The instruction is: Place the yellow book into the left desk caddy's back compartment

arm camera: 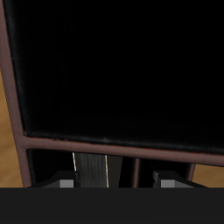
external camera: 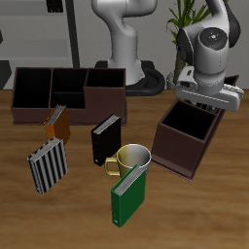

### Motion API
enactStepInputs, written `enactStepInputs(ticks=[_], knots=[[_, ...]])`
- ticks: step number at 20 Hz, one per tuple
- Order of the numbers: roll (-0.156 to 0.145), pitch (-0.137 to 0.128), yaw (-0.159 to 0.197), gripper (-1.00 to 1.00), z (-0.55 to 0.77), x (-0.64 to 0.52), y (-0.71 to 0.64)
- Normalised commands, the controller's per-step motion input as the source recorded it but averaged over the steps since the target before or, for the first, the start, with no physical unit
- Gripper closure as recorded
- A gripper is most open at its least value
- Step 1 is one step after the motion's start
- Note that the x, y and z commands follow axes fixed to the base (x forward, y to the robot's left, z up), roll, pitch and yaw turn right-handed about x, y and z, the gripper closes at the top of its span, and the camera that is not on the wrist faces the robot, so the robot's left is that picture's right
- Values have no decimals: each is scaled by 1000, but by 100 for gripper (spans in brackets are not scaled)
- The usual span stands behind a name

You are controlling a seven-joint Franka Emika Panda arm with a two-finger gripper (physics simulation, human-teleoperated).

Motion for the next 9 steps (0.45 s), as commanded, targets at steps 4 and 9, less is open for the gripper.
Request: enactStepInputs(ticks=[4,9], knots=[[19,-12,-7,-100,71,-95,54],[42,-56,28,-100,250,-281,87]])
